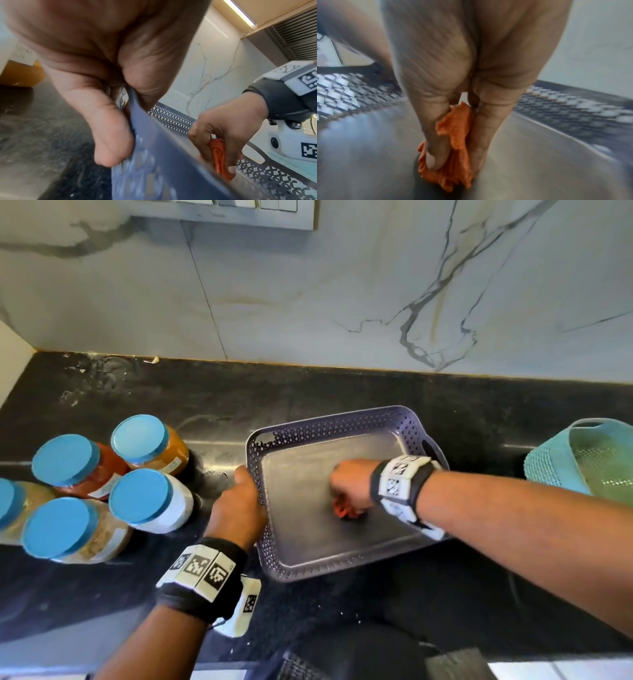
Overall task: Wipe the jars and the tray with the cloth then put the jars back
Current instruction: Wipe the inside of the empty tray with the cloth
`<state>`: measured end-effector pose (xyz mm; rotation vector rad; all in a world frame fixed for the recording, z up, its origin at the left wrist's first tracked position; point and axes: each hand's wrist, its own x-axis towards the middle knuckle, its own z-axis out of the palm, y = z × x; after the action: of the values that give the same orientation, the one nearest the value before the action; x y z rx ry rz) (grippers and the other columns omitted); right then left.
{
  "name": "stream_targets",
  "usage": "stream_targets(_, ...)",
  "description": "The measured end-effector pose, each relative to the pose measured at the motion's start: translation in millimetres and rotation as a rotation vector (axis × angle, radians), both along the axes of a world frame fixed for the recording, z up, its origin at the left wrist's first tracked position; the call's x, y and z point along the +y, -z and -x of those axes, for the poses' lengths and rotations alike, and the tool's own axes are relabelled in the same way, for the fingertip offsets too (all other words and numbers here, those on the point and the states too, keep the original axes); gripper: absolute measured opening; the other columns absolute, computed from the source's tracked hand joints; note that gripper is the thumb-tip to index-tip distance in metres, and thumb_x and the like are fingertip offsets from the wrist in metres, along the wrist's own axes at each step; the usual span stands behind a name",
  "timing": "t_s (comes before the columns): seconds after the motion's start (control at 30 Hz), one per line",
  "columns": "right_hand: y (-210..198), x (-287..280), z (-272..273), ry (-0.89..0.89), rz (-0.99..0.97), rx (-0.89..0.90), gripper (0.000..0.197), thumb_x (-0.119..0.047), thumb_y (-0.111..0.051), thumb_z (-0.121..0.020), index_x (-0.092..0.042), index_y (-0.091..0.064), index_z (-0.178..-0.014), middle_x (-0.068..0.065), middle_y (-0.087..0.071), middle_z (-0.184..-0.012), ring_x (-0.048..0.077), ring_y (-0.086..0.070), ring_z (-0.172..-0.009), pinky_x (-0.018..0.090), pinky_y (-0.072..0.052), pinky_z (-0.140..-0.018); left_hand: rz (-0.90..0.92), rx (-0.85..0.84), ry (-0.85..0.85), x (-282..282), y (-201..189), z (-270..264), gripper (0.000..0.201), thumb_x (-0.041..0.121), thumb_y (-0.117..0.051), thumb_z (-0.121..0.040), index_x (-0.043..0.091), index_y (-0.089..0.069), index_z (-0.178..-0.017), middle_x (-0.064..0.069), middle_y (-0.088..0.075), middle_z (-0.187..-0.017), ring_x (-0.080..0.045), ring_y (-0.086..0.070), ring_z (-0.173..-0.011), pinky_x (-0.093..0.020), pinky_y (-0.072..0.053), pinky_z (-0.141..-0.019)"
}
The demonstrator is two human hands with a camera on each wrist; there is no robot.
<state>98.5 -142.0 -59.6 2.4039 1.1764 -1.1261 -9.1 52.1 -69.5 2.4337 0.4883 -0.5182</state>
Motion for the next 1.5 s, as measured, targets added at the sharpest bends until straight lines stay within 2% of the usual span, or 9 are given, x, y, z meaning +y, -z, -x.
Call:
stream_targets(0.23, -2.0, 18.2, 32.3, -0.089, -0.039, -0.030, 0.014, -0.016, -0.065, -0.081, -0.010, -0.074, -0.090, 0.011, -0.072, -0.092, 0.027, -0.065, -0.081, 0.028, -0.050, -0.069, -0.049, -0.034, 0.065, -4.7, 10.6, -8.1, 0.032, 0.011, -0.057, -0.100, 0.004, -0.035, -0.122, -0.029, -0.070, -0.111, -0.048, -0.068, -0.106, -0.045, -0.048, -0.084)
stream_targets(0.33, 3.6, 57.3, 59.5, -0.308, -0.223, 0.078, 0.025, -0.015, -0.068, -0.087, -0.015, -0.076, -0.111, 0.005, -0.070, -0.110, 0.022, -0.061, -0.095, 0.027, -0.045, -0.079, -0.062, -0.039, 0.076, -3.5, 13.8, -8.9, 0.035, 0.012, -0.059, -0.099, 0.006, -0.033, -0.122, -0.027, -0.070, -0.108, -0.047, -0.069, -0.103, -0.046, -0.049, -0.084)
stream_targets(0.43, 14.9, 56.0, 65.8, -0.492, -0.123, 0.118, 0.025, -0.010, -0.067, -0.089, -0.011, -0.074, -0.113, 0.008, -0.067, -0.114, 0.026, -0.061, -0.104, 0.027, -0.046, -0.082, -0.056, -0.035, 0.076, -0.5, 19.7, -11.7, 0.035, 0.012, -0.057, -0.099, 0.008, -0.033, -0.125, -0.025, -0.070, -0.108, -0.045, -0.069, -0.103, -0.045, -0.049, -0.083)
stream_targets(0.53, 7.8, 21.7, 46.8, -0.506, 0.085, 0.161, 0.020, -0.011, -0.069, -0.085, -0.015, -0.078, -0.102, 0.008, -0.073, -0.098, 0.028, -0.064, -0.086, 0.026, -0.048, -0.076, -0.079, -0.048, 0.076, -0.9, 25.5, -15.0, 0.037, 0.011, -0.056, -0.099, 0.008, -0.034, -0.129, -0.025, -0.070, -0.108, -0.045, -0.069, -0.103, -0.045, -0.048, -0.082)
stream_targets(0.7, -28.4, -45.8, 12.3, -0.179, 0.281, 0.037, 0.016, -0.002, -0.065, -0.088, -0.004, -0.077, -0.098, 0.013, -0.076, -0.096, 0.029, -0.068, -0.081, 0.030, -0.053, -0.075, -0.115, -0.053, 0.058, -6.0, 26.6, -21.1, 0.035, 0.012, -0.057, -0.098, 0.006, -0.037, -0.127, -0.026, -0.070, -0.111, -0.046, -0.068, -0.105, -0.044, -0.044, -0.078)
stream_targets(0.93, -52.6, -93.7, 18.2, 0.283, -0.112, -0.078, 0.039, 0.005, -0.057, -0.078, -0.023, -0.078, -0.096, -0.011, -0.064, -0.064, 0.005, -0.057, -0.055, 0.027, -0.059, -0.076, -0.157, -0.009, 0.154, -30.2, 10.0, -31.8, 0.049, 0.025, -0.065, -0.098, 0.006, -0.040, -0.136, -0.026, -0.069, -0.124, -0.046, -0.066, -0.115, -0.045, -0.048, -0.091)
stream_targets(1.13, -56.2, -139.3, 47.6, 0.627, -0.318, -0.094, 0.028, 0.000, -0.064, -0.081, -0.016, -0.076, -0.101, -0.002, -0.074, -0.085, 0.013, -0.067, -0.071, 0.026, -0.056, -0.070, -0.380, -0.008, 0.237, -73.4, -12.0, -31.9, 0.079, 0.057, -0.068, -0.093, 0.008, -0.035, -0.145, -0.022, -0.062, -0.135, -0.042, -0.063, -0.123, -0.050, -0.051, -0.099)
stream_targets(1.27, -53.6, -168.1, 63.9, 0.771, -0.411, -0.143, 0.016, -0.011, -0.072, -0.082, -0.018, -0.074, -0.095, -0.004, -0.068, -0.084, 0.019, -0.067, -0.083, 0.028, -0.049, -0.072, -0.719, -0.157, 0.433, -118.1, -39.6, -32.0, 0.069, 0.068, -0.055, -0.094, 0.020, -0.048, -0.144, -0.012, -0.040, -0.157, -0.032, -0.046, -0.142, -0.067, -0.027, -0.117)
stream_targets(1.5, -86.5, -244.5, 75.5, 1.070, -0.720, -0.276, 0.015, -0.016, -0.077, -0.079, -0.018, -0.074, -0.093, -0.004, -0.071, -0.087, 0.017, -0.067, -0.082, 0.034, -0.055, -0.077, -0.576, -0.340, 0.710, -227.7, -62.2, -45.1, 0.063, 0.061, -0.052, -0.100, 0.024, -0.045, -0.150, -0.005, -0.035, -0.166, -0.026, -0.038, -0.151, -0.068, -0.017, -0.122)
